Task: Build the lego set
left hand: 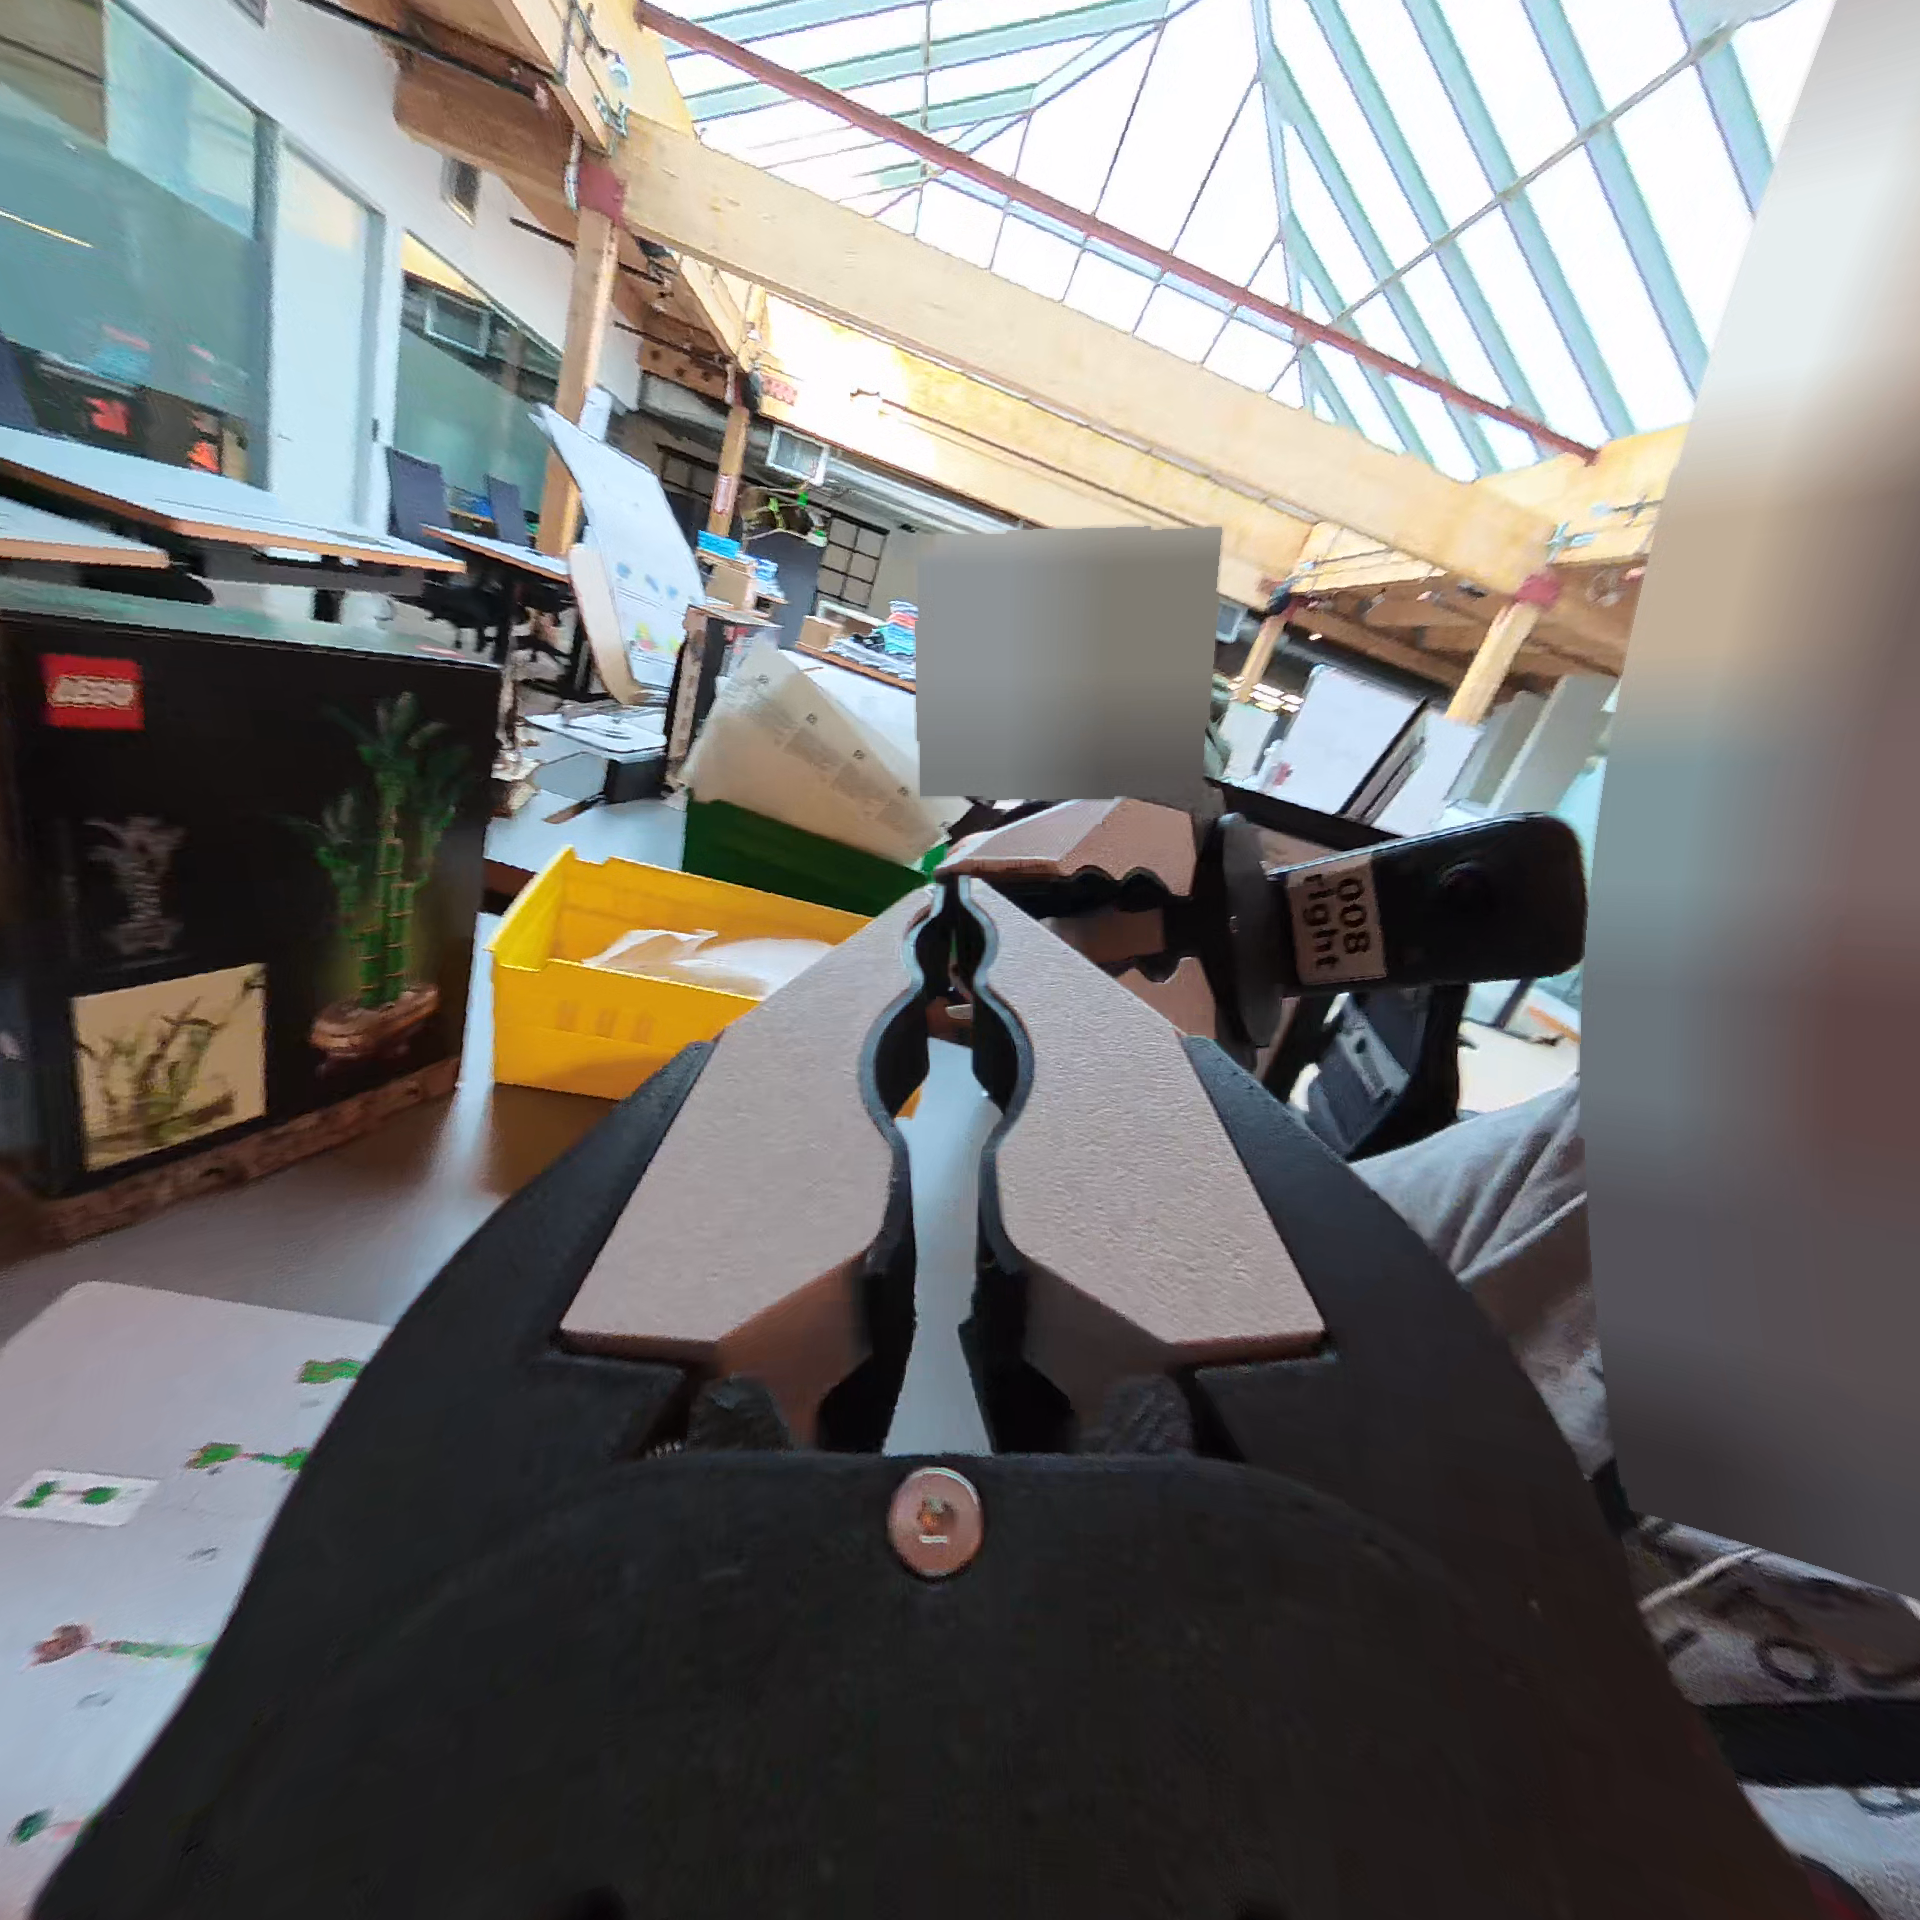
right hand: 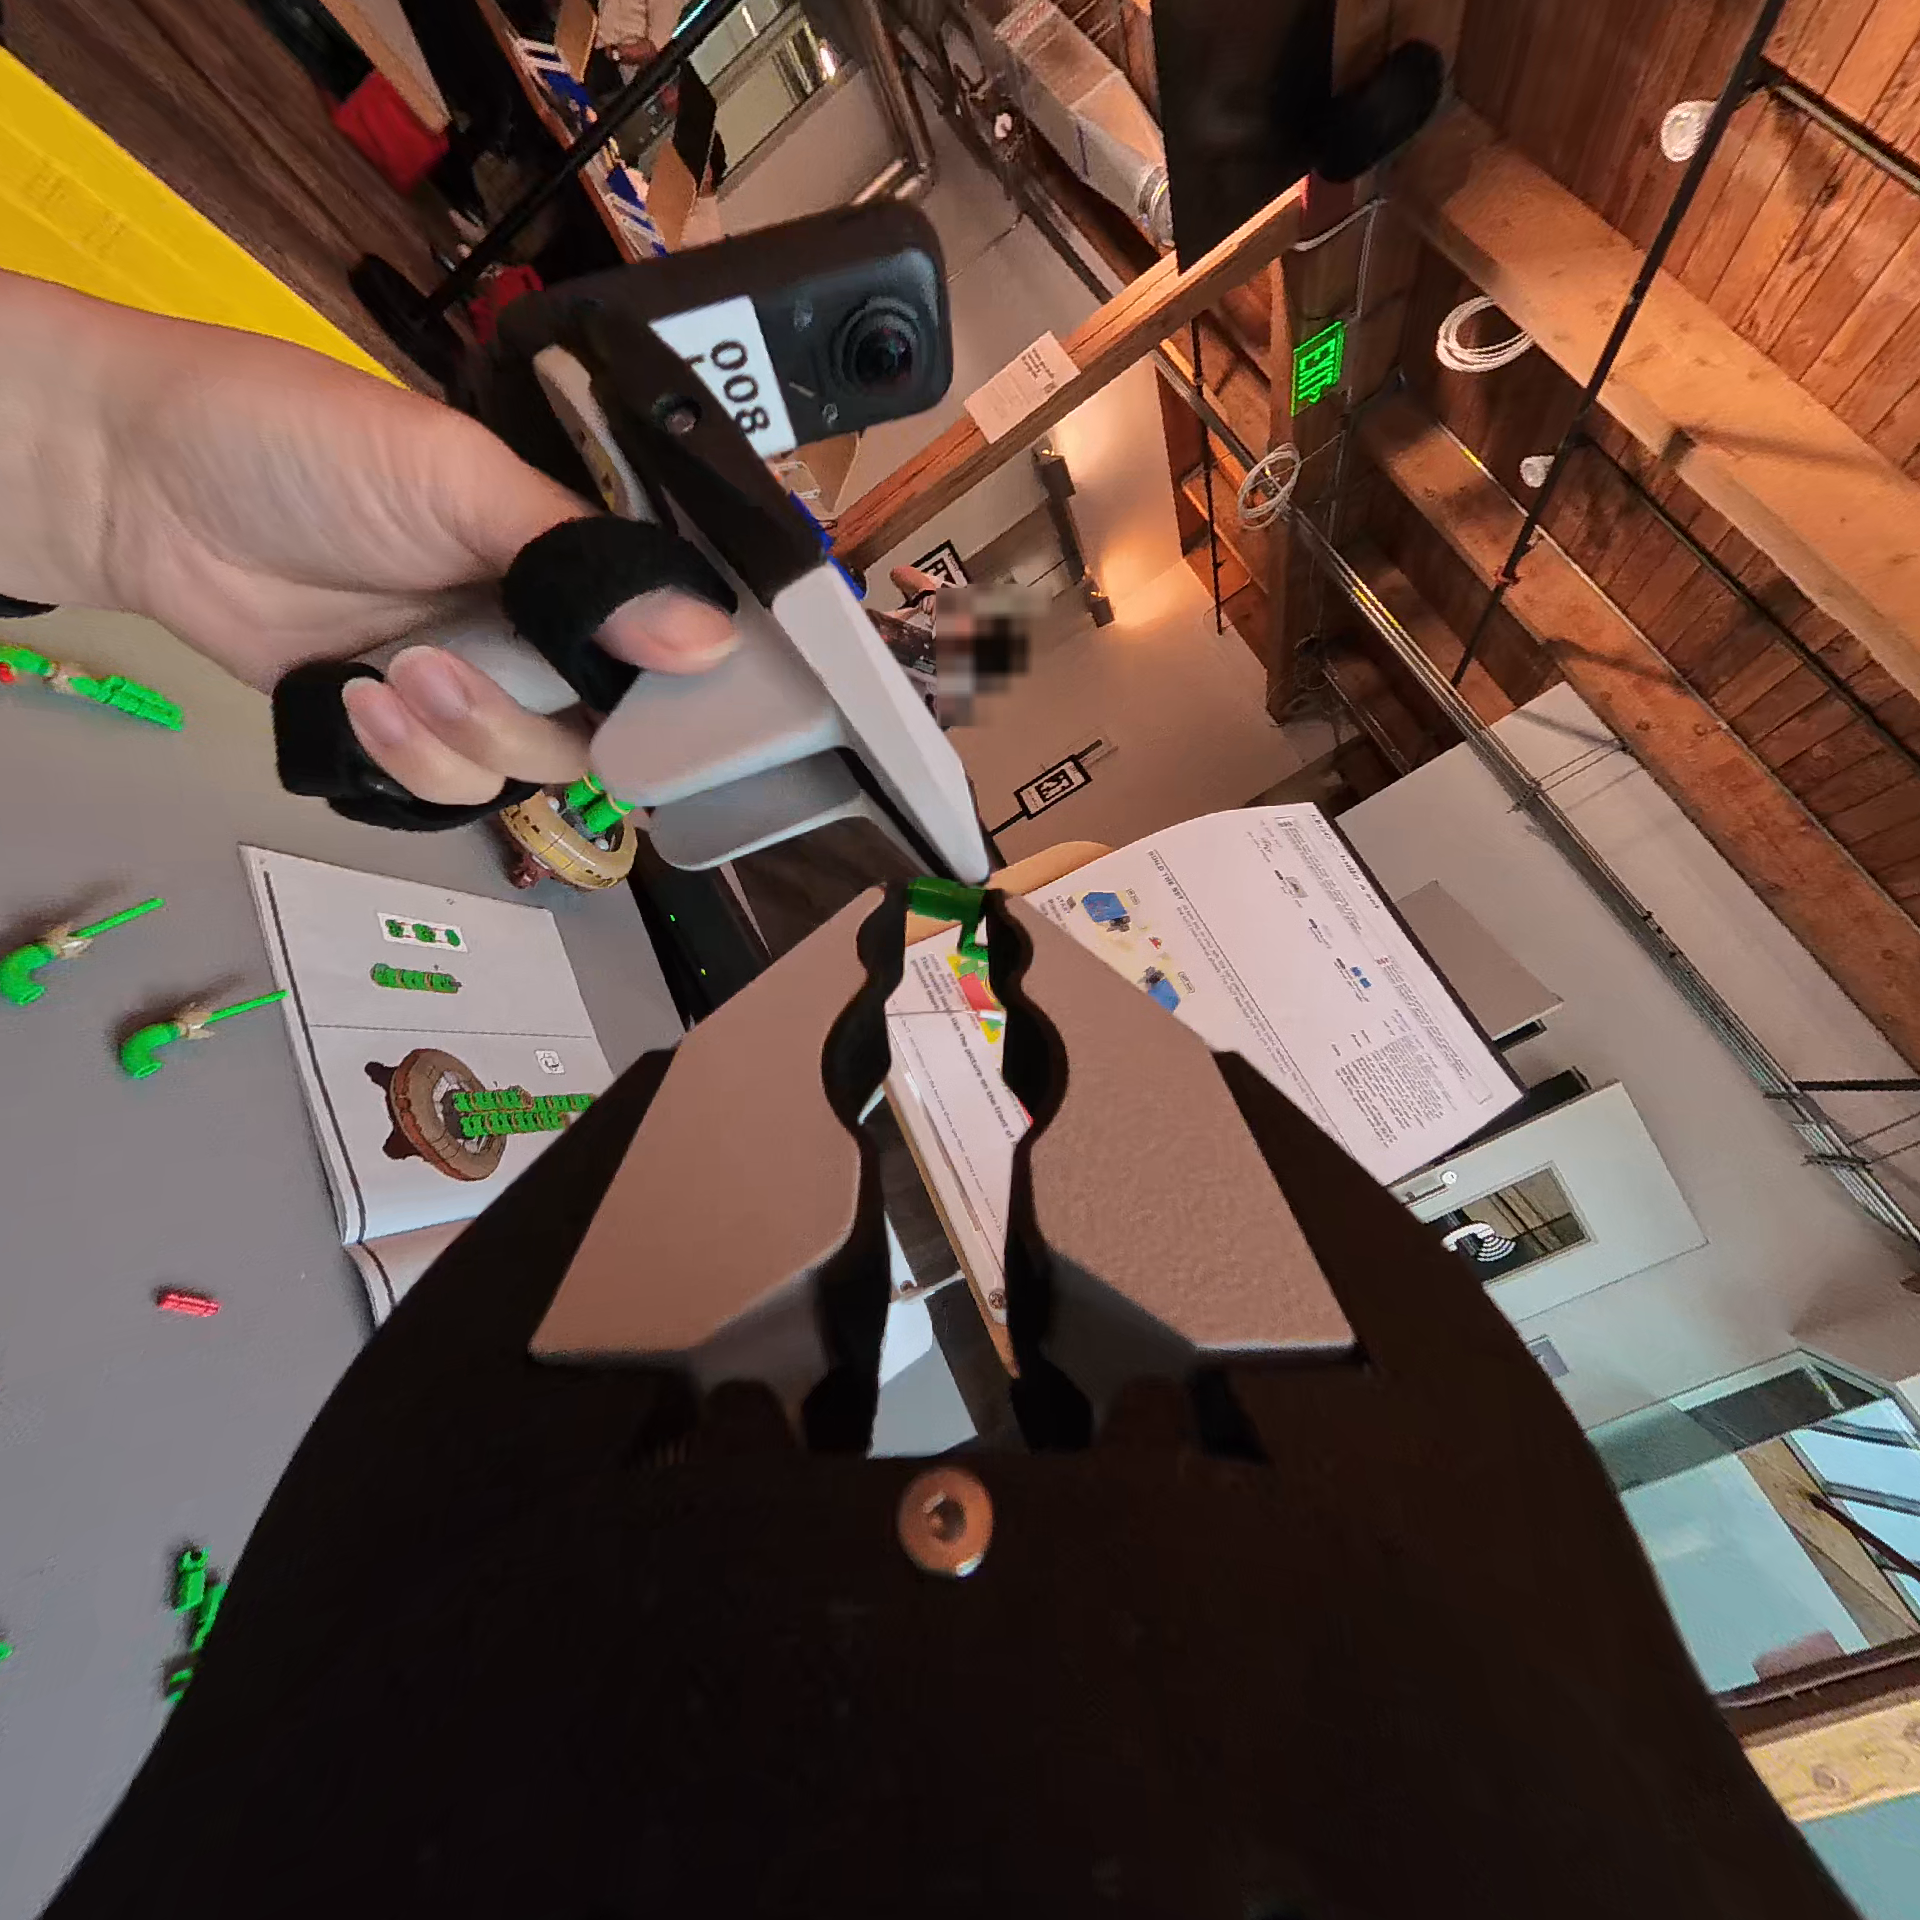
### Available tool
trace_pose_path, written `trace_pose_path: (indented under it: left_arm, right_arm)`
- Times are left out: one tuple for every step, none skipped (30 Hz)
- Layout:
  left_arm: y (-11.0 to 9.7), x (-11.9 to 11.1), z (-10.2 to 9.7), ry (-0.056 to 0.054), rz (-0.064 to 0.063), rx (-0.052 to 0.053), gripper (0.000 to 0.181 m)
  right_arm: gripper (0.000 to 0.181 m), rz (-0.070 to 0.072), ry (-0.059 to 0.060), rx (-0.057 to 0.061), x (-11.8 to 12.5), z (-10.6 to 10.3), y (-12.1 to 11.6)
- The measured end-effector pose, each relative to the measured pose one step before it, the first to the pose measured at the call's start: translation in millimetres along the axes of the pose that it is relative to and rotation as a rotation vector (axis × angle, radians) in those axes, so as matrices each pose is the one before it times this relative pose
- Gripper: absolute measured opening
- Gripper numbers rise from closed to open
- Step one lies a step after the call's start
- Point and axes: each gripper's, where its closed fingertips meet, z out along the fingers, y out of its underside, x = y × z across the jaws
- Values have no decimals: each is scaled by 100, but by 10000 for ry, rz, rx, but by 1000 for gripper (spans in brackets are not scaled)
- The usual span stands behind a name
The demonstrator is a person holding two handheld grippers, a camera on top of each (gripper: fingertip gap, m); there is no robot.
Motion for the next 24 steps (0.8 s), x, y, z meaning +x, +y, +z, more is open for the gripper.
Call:
trace_pose_path:
  left_arm:
    - [108, -240, 17, -217, 155, -100, 0]
    - [98, -75, 16, -89, 95, -65, 0]
    - [128, -54, 14, -26, 14, -90, 0]
    - [153, -57, -4, 11, -54, -110, 0]
    - [111, -22, -17, 59, -91, -69, 0]
    - [49, 1, -33, 92, -121, -26, 0]
    - [-8, 27, -32, 115, -168, 15, 2]
    - [33, 100, 28, 158, -188, -3, 5]
    - [178, 180, 82, 217, -209, -77, 10]
    - [400, 80, 159, 169, -260, -229, 14]
    - [476, -23, 204, 110, -245, -277, 18]
    - [239, 74, 171, 170, -160, -110, 19]
    - [-57, 212, 34, 237, -13, 83, 7]
    - [-80, -119, 18, -8, 67, 102, 5]
    - [26, -142, 53, -44, 28, 29, 5]
    - [103, -144, 47, -42, 16, -41, 5]
    - [70, -62, 31, 5, 12, -17, 6]
    - [-98, 17, -14, 45, -20, 82, 6]
    - [-154, 33, -26, 50, -33, 117, 8]
    - [-79, -31, -27, 5, -25, 61, 7]
    - [80, -151, 6, -78, 13, -40, 5]
    - [46, -188, -4, -116, 75, -30, 6]
    - [-12, -239, 1, -200, 112, 6, 6]
    - [-27, -259, 9, -235, 141, 37, 6]
  right_arm:
    - [14, -37, -40, -50, -49, 30, 142]
    - [14, 17, -50, -62, -51, 16, 160]
    - [14, -3, -95, -33, -92, -3, 127]
    - [13, -9, -121, -33, -122, -14, 127]
    - [13, 14, -105, -7, -101, -14, 57]
    - [13, 52, -69, 31, -46, -26, -5]
    - [13, 56, -43, 77, -10, -34, -72]
    - [13, 65, -52, 69, -23, -41, -53]
    - [13, 80, -28, 25, 33, -31, 8]
    - [13, 42, -21, 28, 21, -30, 1]
    - [13, 2, -18, 12, -3, -12, 15]
    - [13, -33, -77, -32, -127, -4, 39]
    - [14, -63, -62, -38, -144, 23, 16]
    - [13, -114, 79, -28, 62, 0, -6]
    - [13, -161, 27, -133, -11, 24, 164]
    - [13, -151, -30, -109, -83, -10, 165]
    - [13, -97, -52, -29, -109, -22, 82]
    - [13, -8, -89, 12, -142, -23, 21]
    - [13, 31, -92, 7, -145, 4, -1]
    - [13, -6, 1, -29, -21, 30, 34]
    - [13, -63, -1, -62, -56, 47, 78]
    - [14, -100, 35, -143, -28, 79, 185]
    - [14, -141, 120, -162, 37, 123, 184]
    - [15, -213, 187, -182, 60, 131, 154]
